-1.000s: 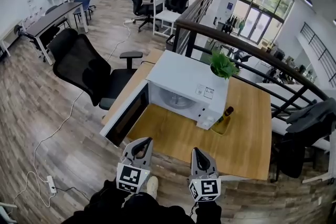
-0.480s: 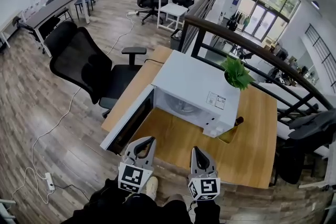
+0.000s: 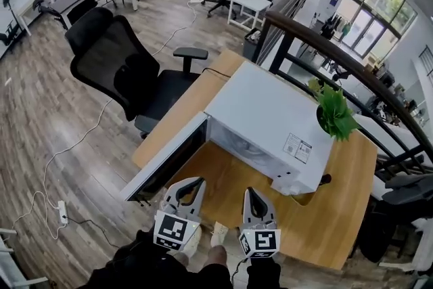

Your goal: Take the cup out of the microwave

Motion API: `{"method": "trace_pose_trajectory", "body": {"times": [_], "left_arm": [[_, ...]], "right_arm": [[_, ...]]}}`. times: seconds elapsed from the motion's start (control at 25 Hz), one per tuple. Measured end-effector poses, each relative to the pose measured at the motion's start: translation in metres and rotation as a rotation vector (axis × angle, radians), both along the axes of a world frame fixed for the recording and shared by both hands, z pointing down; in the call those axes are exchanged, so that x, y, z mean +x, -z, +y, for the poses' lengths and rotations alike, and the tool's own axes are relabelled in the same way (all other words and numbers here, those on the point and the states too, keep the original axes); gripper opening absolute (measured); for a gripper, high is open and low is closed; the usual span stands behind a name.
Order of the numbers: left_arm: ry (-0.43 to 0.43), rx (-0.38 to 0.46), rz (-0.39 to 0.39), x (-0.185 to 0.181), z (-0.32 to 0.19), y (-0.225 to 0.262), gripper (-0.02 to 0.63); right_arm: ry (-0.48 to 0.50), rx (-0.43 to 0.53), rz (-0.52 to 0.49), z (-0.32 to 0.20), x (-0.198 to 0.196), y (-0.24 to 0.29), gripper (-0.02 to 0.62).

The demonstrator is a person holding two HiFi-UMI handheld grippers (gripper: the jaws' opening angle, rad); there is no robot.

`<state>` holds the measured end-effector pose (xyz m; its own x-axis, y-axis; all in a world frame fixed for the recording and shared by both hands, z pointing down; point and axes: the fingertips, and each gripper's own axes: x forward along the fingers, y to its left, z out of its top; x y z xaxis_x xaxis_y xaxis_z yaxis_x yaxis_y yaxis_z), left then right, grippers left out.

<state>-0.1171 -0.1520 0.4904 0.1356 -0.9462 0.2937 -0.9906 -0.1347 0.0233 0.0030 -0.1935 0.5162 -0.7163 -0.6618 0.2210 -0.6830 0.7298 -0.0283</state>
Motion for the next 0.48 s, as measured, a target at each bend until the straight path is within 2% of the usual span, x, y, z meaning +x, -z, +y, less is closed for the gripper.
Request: {"method": "trace_pose_trajectory", "body": {"times": [0.48], "left_arm": [[0.114,-0.057,0.010,-0.015,-0.065,-0.070,0.025]], "right_arm": [[0.086,-0.077,-0.014,-0.082,-0.024,-0.079,0.015]]}}
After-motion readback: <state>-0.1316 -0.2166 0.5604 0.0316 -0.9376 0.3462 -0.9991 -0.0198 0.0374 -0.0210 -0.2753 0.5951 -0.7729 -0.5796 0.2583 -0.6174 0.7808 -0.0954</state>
